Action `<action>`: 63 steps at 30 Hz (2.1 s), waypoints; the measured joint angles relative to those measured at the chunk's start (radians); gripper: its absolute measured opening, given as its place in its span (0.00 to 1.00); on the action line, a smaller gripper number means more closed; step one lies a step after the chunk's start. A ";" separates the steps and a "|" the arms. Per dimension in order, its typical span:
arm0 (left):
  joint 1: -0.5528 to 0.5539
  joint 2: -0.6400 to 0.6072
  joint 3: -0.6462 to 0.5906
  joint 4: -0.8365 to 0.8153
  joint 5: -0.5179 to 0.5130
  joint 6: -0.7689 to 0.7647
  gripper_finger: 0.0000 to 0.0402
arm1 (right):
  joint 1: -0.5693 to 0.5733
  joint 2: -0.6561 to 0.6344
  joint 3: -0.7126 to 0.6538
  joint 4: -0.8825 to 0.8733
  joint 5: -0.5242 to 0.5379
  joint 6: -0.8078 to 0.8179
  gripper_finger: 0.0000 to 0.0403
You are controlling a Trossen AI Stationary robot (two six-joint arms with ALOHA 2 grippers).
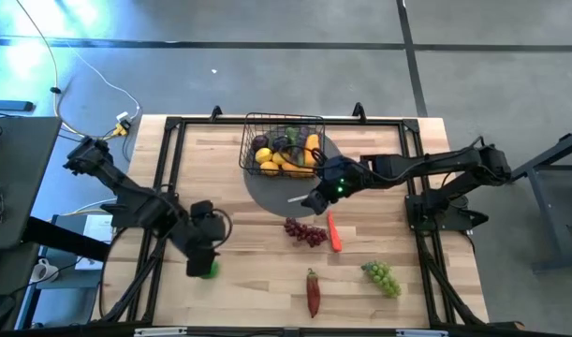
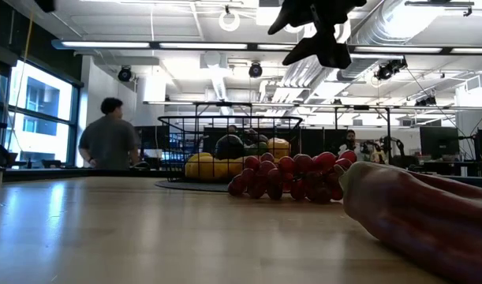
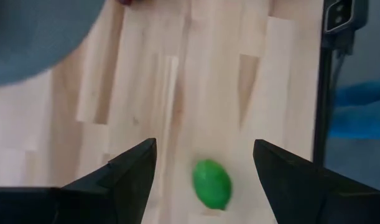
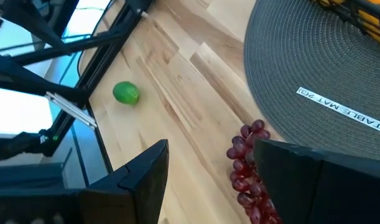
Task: Build produce basket
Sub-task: Put the green lime into the black wire basket
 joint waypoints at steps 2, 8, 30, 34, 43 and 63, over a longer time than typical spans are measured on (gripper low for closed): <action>-0.031 0.000 0.000 0.000 -0.003 -0.066 0.65 | 0.001 0.000 0.000 -0.006 0.000 -0.011 0.53; -0.088 0.000 0.000 0.001 0.024 -0.255 0.65 | 0.000 0.000 0.000 -0.023 0.000 -0.030 0.53; -0.316 0.042 -0.034 0.020 -0.140 -0.562 0.65 | 0.000 0.000 0.000 -0.025 0.002 -0.070 0.53; -0.350 0.076 -0.067 0.075 -0.154 -0.595 0.65 | 0.000 0.000 0.000 -0.025 0.002 -0.070 0.53; -0.357 0.175 -0.121 0.082 -0.162 -0.608 0.65 | 0.000 0.001 0.000 -0.025 0.006 -0.071 0.53; -0.331 0.363 -0.172 0.129 -0.093 -0.635 0.65 | 0.000 0.001 0.000 -0.028 0.005 -0.078 0.53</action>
